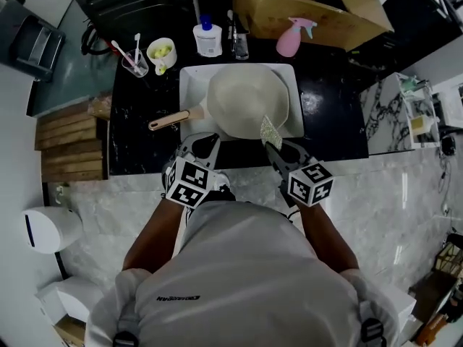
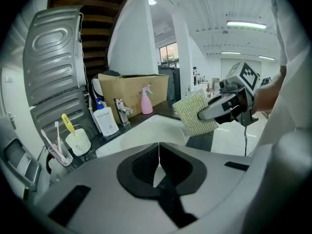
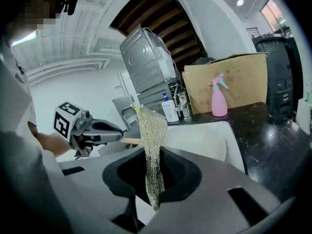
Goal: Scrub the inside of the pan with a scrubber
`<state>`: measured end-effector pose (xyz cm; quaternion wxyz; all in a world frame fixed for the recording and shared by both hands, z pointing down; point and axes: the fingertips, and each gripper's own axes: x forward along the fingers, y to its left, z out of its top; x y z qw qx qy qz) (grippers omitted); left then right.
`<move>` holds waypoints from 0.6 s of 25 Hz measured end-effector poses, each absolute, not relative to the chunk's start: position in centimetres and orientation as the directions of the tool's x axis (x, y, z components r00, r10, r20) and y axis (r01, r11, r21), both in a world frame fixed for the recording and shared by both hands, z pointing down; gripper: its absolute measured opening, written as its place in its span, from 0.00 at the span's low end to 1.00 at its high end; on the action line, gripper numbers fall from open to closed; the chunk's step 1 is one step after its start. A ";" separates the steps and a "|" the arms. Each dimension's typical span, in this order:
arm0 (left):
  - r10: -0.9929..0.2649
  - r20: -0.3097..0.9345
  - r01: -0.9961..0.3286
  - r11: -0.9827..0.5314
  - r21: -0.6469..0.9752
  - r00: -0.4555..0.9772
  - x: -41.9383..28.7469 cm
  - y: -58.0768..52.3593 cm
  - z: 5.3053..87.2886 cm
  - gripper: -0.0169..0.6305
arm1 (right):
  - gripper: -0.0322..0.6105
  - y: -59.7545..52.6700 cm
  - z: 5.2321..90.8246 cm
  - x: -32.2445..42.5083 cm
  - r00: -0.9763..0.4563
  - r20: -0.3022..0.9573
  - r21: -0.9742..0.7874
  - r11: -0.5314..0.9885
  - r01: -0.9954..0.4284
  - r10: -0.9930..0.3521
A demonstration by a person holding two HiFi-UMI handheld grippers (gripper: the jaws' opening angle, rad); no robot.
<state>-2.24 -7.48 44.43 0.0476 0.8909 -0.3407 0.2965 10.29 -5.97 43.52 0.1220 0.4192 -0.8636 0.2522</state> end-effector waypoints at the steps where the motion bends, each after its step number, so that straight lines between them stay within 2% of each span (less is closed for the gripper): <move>1: -0.575 0.565 -0.626 -0.769 -0.126 0.592 -2.7 -8.5 44.6 0.05 | 0.15 -6.9 43.8 9.8 -0.613 0.433 -0.321 0.522 -0.790 -0.661; 5: -0.544 0.605 -0.580 -0.798 -0.161 0.581 -4.7 -11.4 46.1 0.05 | 0.15 -10.0 45.2 8.4 -0.578 0.469 -0.294 0.500 -0.815 -0.668; 11: -0.468 0.701 -0.400 -0.874 -0.276 0.539 -5.9 -13.4 48.8 0.05 | 0.15 -13.9 47.1 6.6 -0.516 0.530 -0.191 0.499 -0.846 -0.673; 15: -0.413 0.733 -0.366 -0.900 -0.237 0.540 -6.9 -14.1 50.6 0.05 | 0.15 -15.3 47.8 6.1 -0.513 0.548 -0.195 0.495 -0.847 -0.660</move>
